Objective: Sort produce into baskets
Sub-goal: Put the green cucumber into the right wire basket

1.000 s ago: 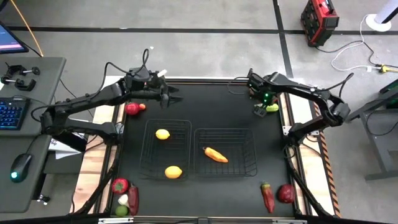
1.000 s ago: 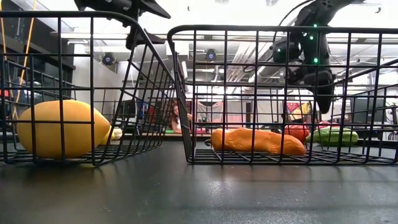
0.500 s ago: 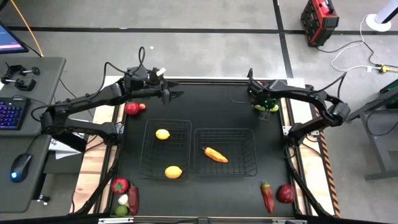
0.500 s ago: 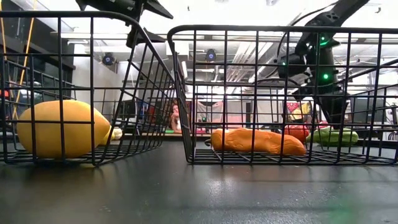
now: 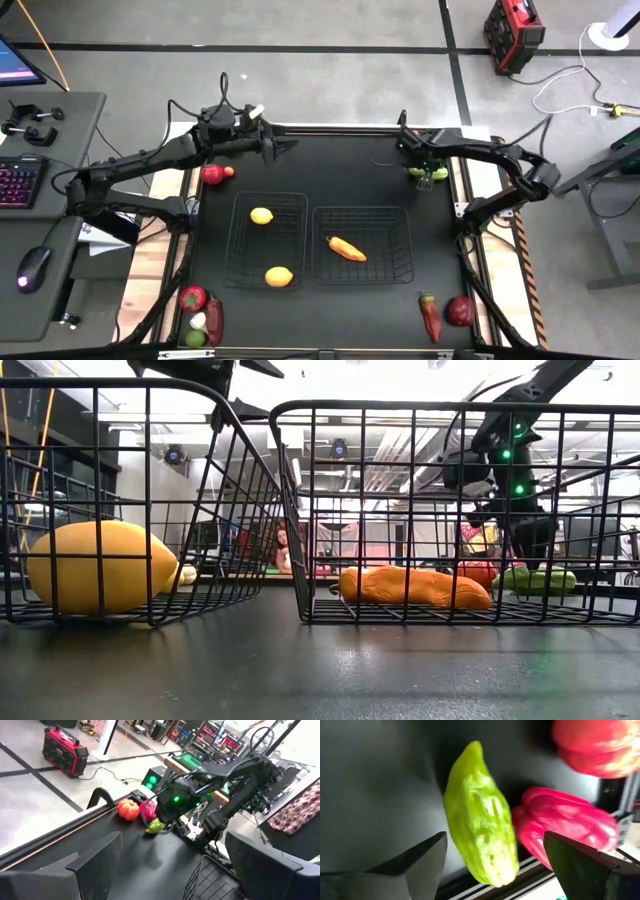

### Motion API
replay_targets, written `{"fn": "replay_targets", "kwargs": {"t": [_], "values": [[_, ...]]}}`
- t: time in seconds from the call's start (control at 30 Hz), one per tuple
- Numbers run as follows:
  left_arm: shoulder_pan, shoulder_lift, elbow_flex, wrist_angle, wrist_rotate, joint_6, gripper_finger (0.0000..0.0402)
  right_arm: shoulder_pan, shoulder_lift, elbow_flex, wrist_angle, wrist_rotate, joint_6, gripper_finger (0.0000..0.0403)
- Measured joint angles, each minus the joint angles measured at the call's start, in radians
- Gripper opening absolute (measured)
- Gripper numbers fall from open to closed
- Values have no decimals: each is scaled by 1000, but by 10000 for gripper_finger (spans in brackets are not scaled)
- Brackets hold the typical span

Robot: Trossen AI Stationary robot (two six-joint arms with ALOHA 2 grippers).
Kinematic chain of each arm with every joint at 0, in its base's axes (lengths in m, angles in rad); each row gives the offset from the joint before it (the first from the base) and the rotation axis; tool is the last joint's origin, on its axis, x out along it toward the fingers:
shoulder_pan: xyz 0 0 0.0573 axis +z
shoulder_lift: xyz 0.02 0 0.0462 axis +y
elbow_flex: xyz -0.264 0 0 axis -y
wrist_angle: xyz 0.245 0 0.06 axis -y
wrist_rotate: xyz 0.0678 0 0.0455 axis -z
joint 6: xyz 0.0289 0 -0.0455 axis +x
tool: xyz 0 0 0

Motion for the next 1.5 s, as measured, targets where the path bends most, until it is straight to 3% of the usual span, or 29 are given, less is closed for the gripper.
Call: {"fn": "replay_targets", "kwargs": {"t": [0.4,0.5,0.6,0.73,0.9,1.0,1.13,1.2,1.33,1.5], "values": [[0,1,0,20,0,-51,344,5,230,6,20,80,63,318],[0,1,0,20,0,-58,344,11,249,6,10,77,83,293],[0,1,0,20,0,-58,344,31,232,1,7,74,116,240],[2,1,0,20,0,-58,344,81,148,-1,-25,42,153,148],[5,0,0,61,8,-127,344,151,-76,16,-120,-24,253,148],[27,-18,-1,175,75,-152,344,179,-261,48,-96,-171,371,148],[50,-45,0,268,101,-133,344,219,-491,51,96,-449,576,148],[51,-56,0,267,101,-116,344,268,-562,51,167,-514,666,148],[56,-69,0,235,137,-94,344,437,-607,51,215,-526,810,148],[60,-69,0,191,177,-68,344,703,-528,50,250,-497,891,156]]}}
